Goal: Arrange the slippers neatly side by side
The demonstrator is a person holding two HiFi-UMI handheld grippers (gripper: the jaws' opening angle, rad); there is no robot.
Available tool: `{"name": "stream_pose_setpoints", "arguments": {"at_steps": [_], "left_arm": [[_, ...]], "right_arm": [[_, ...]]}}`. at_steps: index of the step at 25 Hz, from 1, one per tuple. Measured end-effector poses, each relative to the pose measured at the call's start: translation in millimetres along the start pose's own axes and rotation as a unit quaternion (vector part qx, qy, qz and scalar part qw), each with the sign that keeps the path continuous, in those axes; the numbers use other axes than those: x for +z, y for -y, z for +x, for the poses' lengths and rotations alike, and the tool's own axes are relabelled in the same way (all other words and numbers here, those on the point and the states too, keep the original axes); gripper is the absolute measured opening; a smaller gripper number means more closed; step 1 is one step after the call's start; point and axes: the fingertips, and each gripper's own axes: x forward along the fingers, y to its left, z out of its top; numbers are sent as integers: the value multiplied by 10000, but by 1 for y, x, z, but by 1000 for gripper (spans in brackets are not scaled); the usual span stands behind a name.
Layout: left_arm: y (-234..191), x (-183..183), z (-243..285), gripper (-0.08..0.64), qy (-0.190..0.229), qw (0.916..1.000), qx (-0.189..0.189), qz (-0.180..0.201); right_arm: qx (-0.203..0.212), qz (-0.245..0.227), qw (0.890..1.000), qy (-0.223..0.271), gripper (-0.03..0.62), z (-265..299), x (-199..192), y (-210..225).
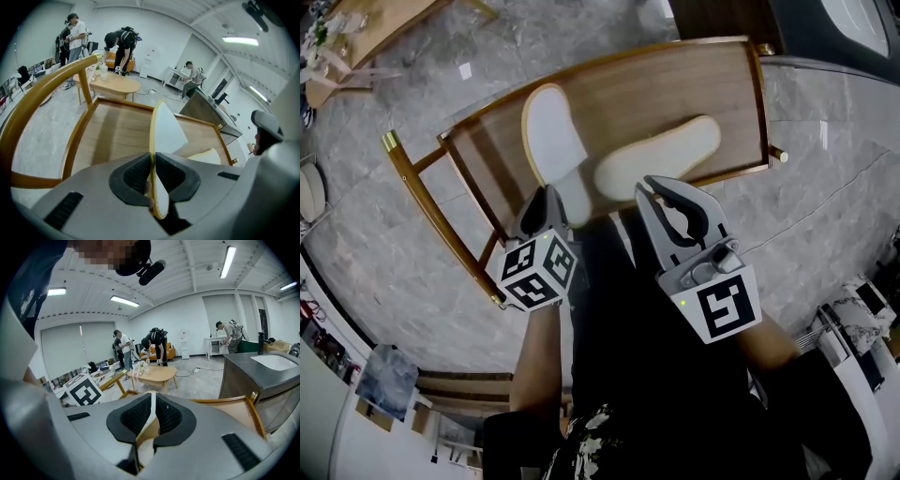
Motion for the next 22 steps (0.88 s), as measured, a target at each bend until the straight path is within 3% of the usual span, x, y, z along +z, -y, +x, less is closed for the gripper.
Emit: {"name": "stream_pose_setpoints", "arguments": {"at_steps": [8, 16, 22], "left_arm": [[-19, -10, 14, 40, -200, 9998, 12, -86], [-32, -21, 29, 40, -598, 9977, 138, 285], [-30, -17, 26, 64, -631, 9971, 22, 428]], "right_arm": [[-49, -7, 10000, -51, 23, 4, -4, -4], [-154, -45, 9998, -111, 23, 5, -7, -7], [-281, -45, 9996, -81, 23, 4, -5, -7]]}}
